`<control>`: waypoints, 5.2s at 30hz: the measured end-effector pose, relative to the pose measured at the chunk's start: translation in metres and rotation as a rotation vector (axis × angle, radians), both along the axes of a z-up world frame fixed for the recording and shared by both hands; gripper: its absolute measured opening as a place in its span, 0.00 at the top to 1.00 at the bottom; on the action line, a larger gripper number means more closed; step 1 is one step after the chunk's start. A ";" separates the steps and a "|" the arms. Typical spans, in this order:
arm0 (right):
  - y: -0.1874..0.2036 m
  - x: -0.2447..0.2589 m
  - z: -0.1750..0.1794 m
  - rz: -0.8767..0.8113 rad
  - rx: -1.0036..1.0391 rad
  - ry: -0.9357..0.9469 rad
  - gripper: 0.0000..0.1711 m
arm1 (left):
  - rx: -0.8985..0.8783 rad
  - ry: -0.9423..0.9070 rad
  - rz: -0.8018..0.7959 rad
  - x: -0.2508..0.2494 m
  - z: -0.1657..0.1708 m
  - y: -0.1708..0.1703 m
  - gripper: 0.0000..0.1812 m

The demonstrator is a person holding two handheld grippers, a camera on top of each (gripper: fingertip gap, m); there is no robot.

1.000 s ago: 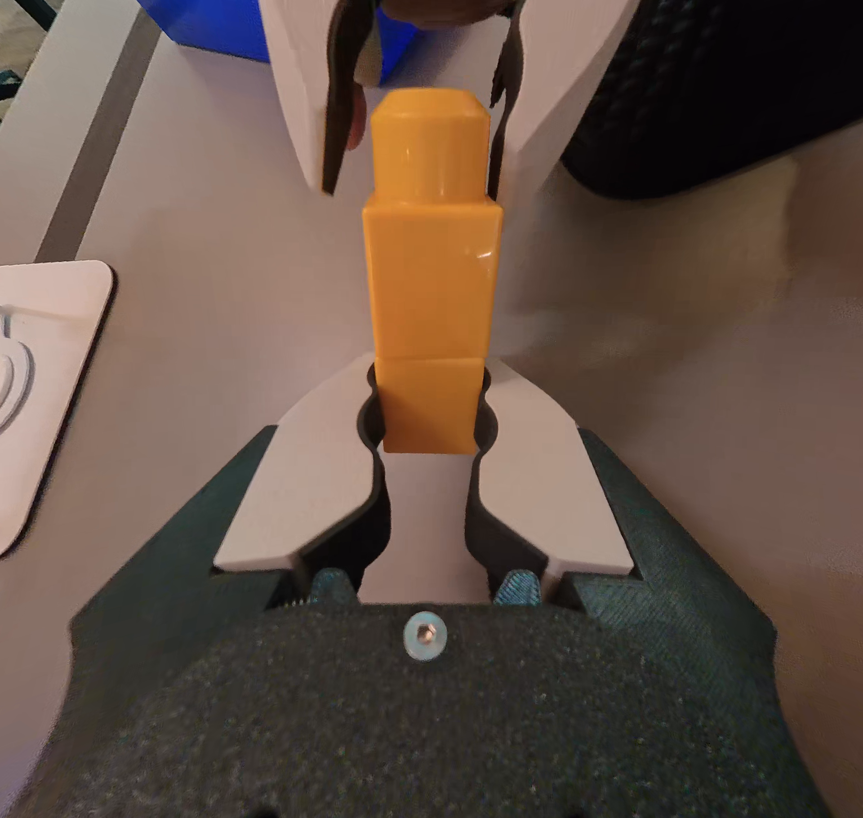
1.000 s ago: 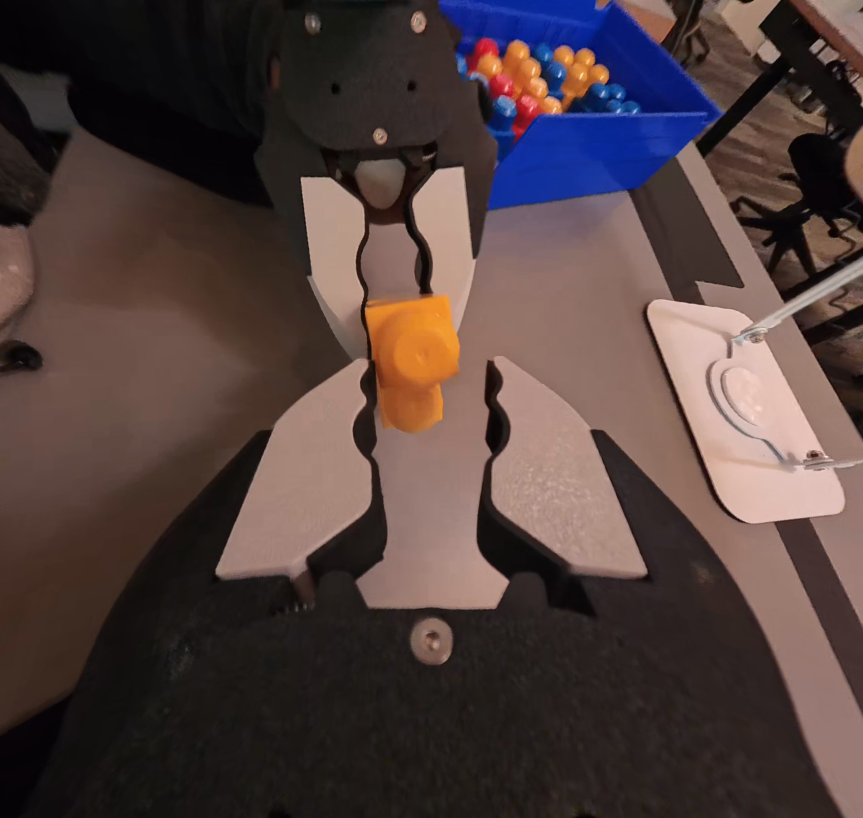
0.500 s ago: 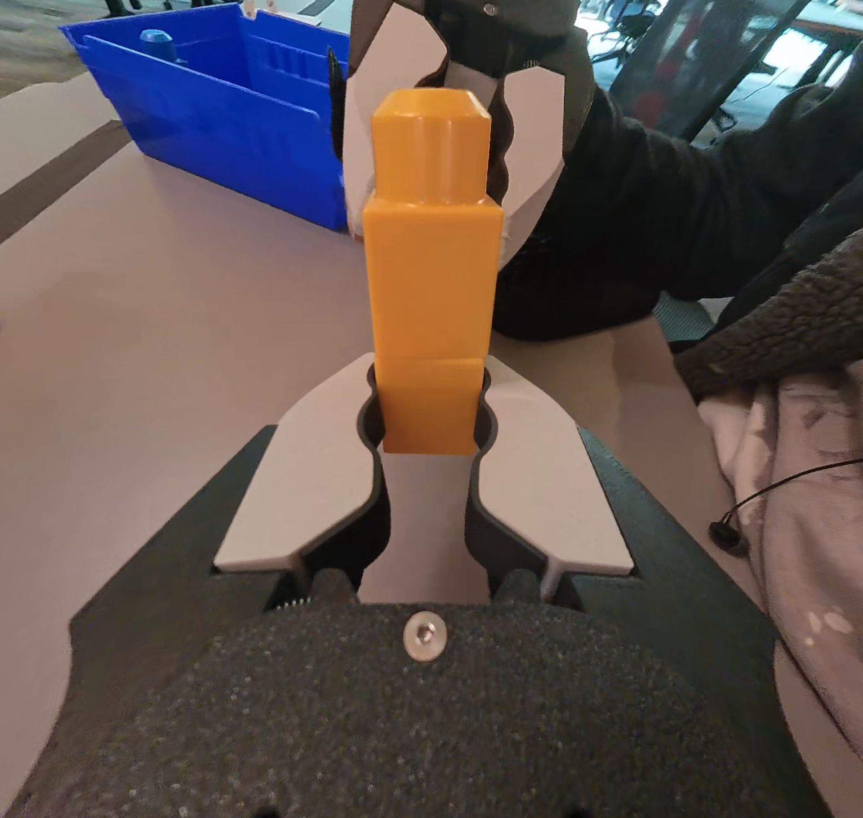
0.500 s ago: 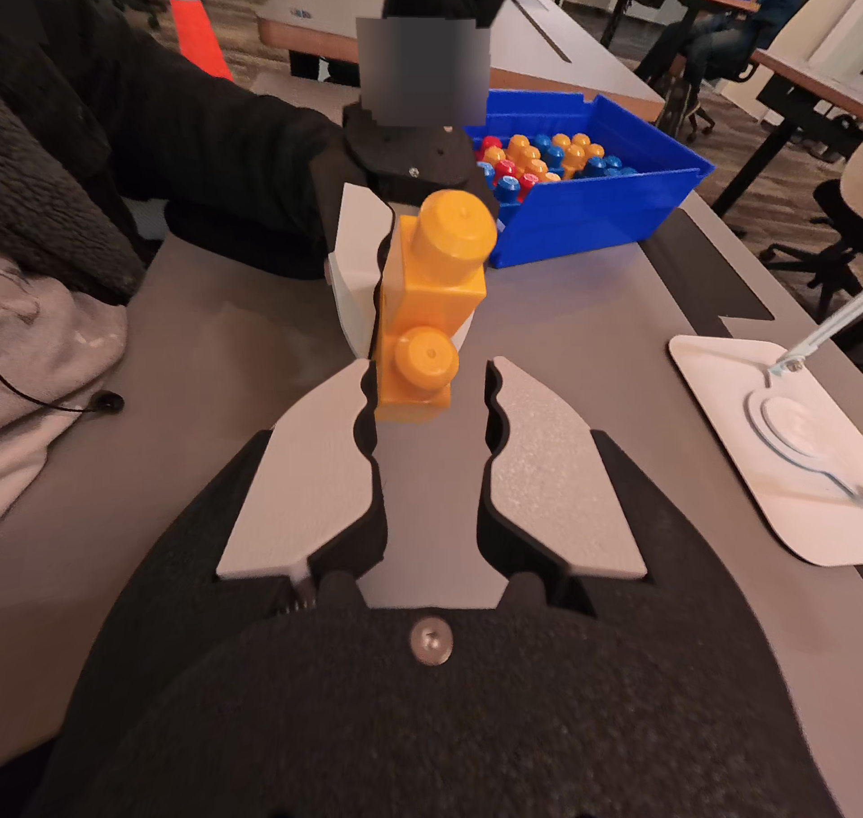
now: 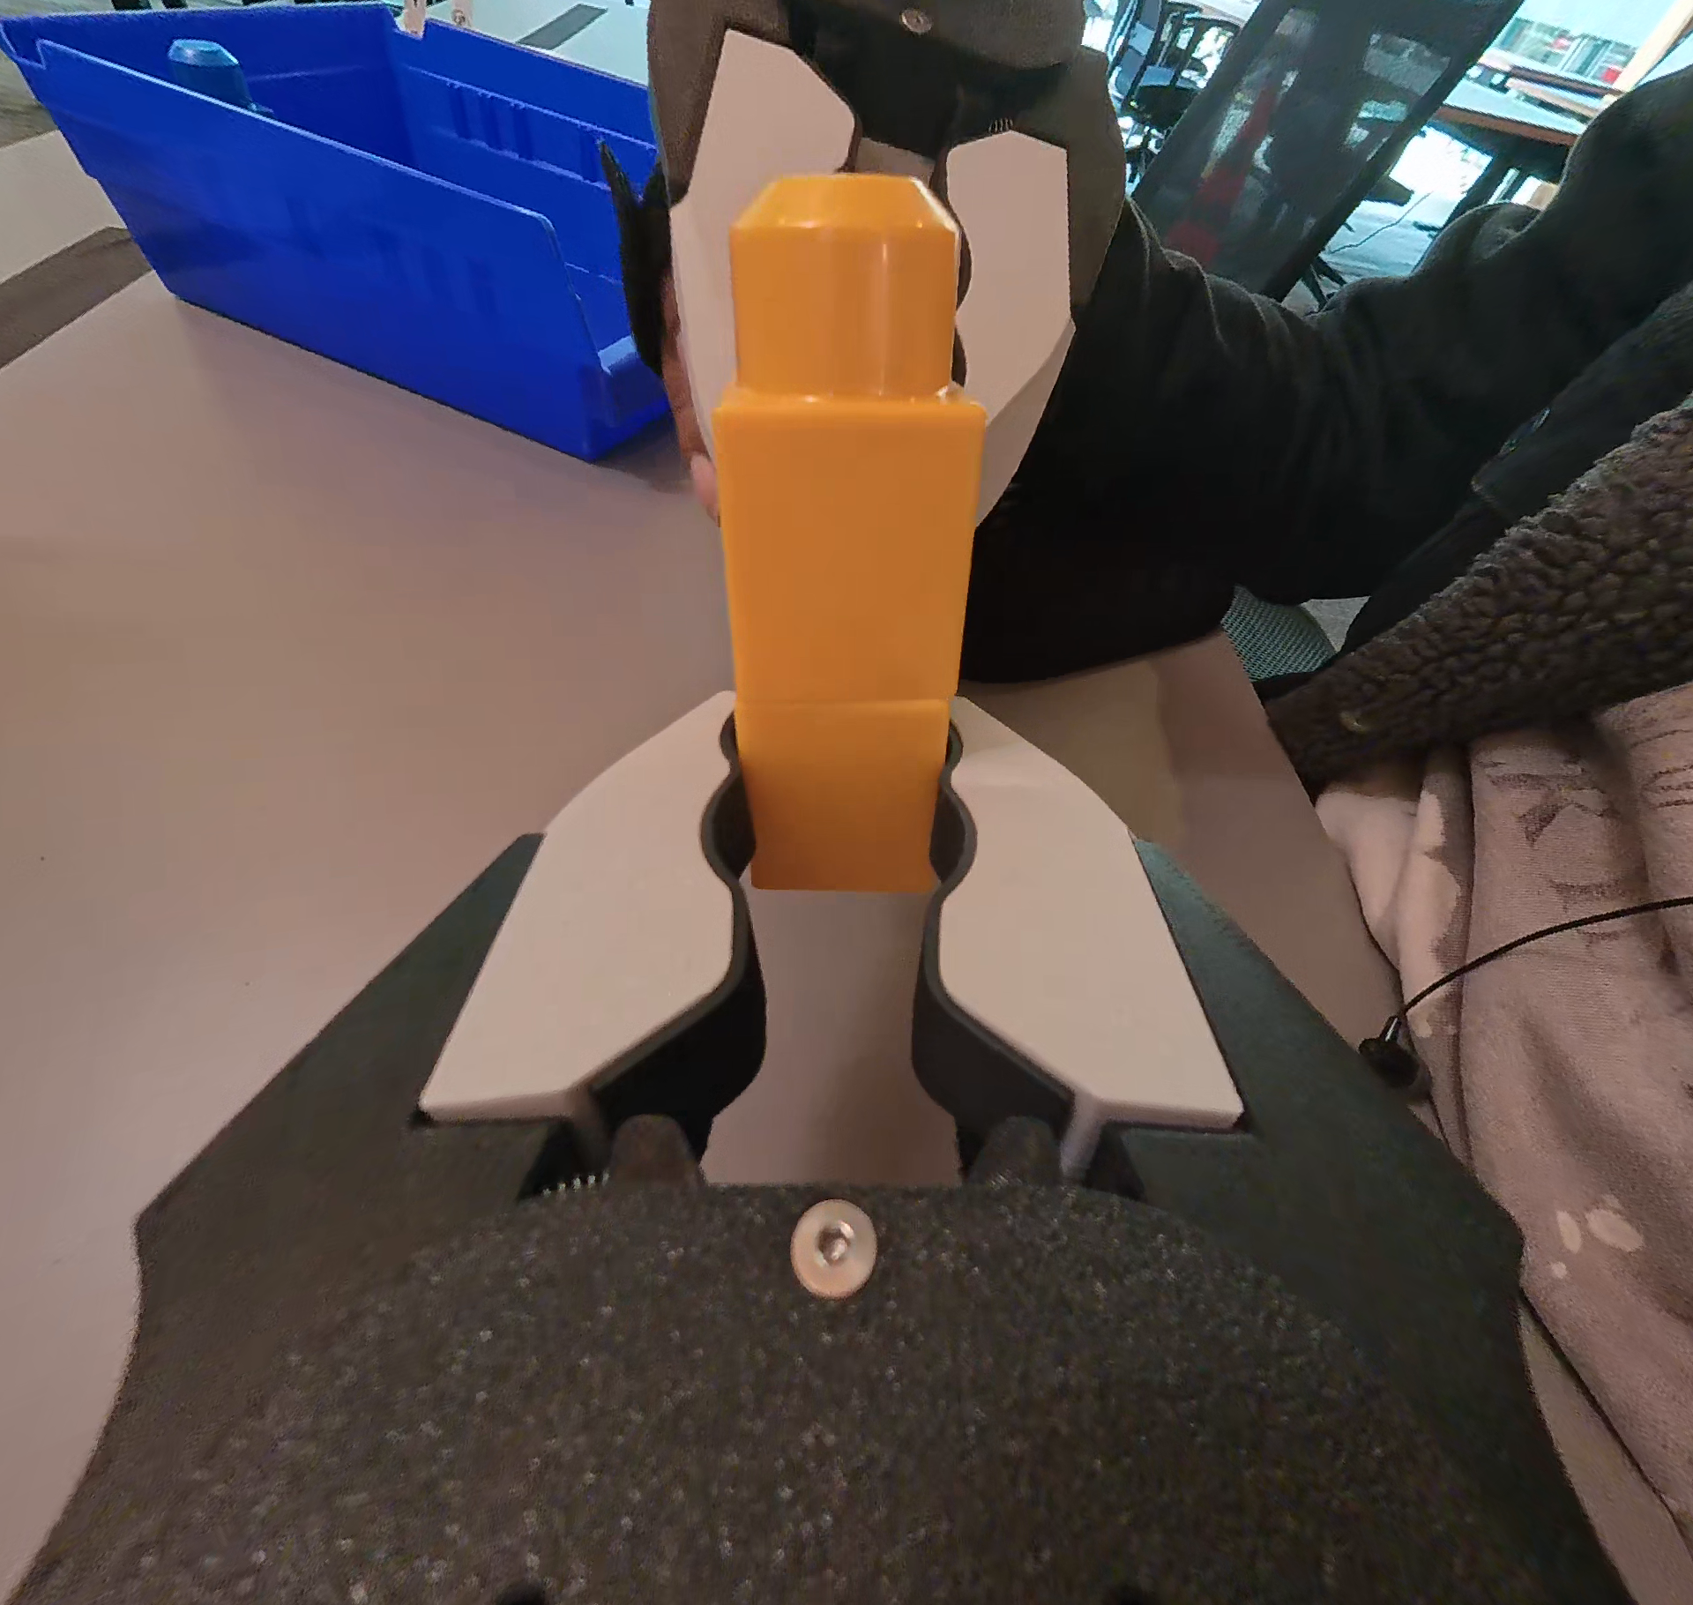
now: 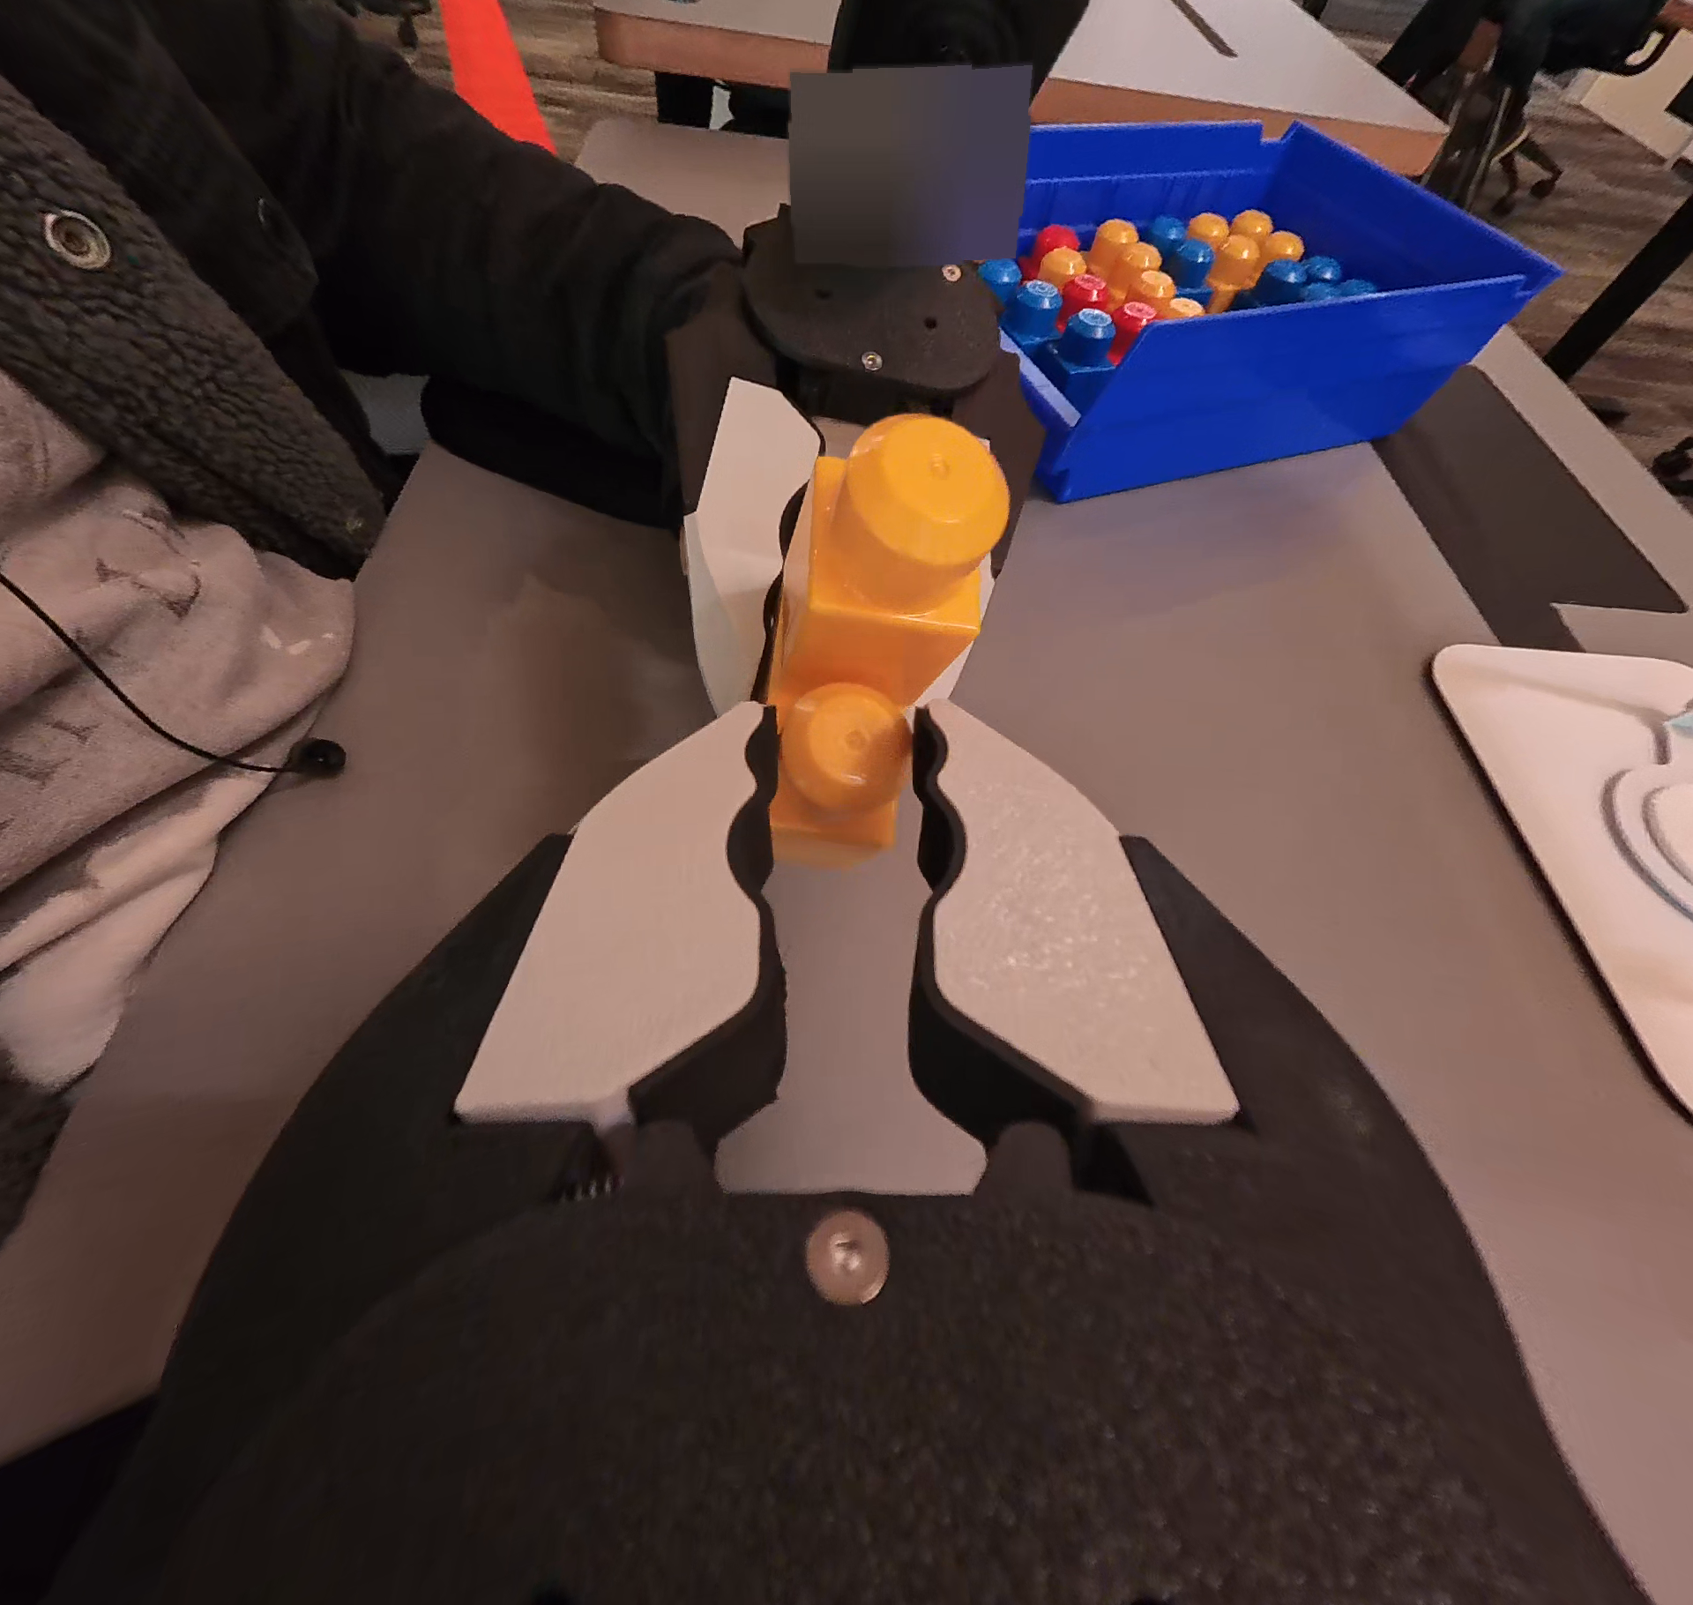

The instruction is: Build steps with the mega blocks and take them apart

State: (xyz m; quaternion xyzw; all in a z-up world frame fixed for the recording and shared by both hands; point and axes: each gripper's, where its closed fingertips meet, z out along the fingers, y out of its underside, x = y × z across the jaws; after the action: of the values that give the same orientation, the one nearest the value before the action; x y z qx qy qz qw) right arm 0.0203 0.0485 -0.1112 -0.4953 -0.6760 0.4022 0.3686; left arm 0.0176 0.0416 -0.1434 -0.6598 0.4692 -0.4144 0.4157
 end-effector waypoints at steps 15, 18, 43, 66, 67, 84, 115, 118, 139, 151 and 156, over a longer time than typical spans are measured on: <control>0.004 0.003 0.004 -0.031 -0.029 -0.038 0.84 | 0.053 -0.036 0.027 -0.002 0.011 0.003 0.80; 0.006 0.005 0.005 -0.042 -0.026 -0.043 0.84 | 0.064 -0.016 0.042 -0.004 0.008 0.006 0.79; 0.284 0.253 0.064 -0.747 0.207 -0.326 0.85 | 0.185 -0.115 0.418 -0.048 0.035 0.059 0.97; 0.334 0.265 -0.076 -0.794 0.151 -0.568 0.84 | 0.168 -0.049 0.360 -0.037 0.013 0.056 0.98; 0.336 0.266 -0.077 -0.806 0.165 -0.587 0.84 | 0.168 -0.046 0.358 -0.036 0.012 0.056 0.98; 0.331 0.286 -0.082 -0.869 0.255 -0.760 0.80 | 0.172 -0.009 0.331 -0.032 0.006 0.051 0.98; 0.275 0.206 0.034 -0.999 0.155 -0.134 0.84 | 0.226 -0.021 0.396 -0.043 0.023 0.057 1.00; 0.239 0.163 0.070 -1.007 0.136 0.091 0.84 | 0.244 -0.036 0.443 -0.050 0.030 0.062 1.00; 0.135 0.001 -0.008 -0.877 0.017 0.358 1.00 | 0.319 -0.201 0.834 -0.179 0.090 0.098 1.00; 0.136 0.001 -0.016 -0.882 0.019 0.318 1.00 | 0.124 0.029 1.404 -0.364 0.074 0.149 0.96; 0.132 -0.004 -0.021 -0.845 -0.005 0.291 1.00 | -0.184 0.209 1.402 -0.393 0.027 0.179 0.86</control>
State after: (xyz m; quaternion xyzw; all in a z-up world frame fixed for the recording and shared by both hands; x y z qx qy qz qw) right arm 0.0166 0.1809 -0.1323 -0.6672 -0.3544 0.2835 0.5907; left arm -0.3752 0.2209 -0.1161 -0.8746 -0.0649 -0.0222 0.4800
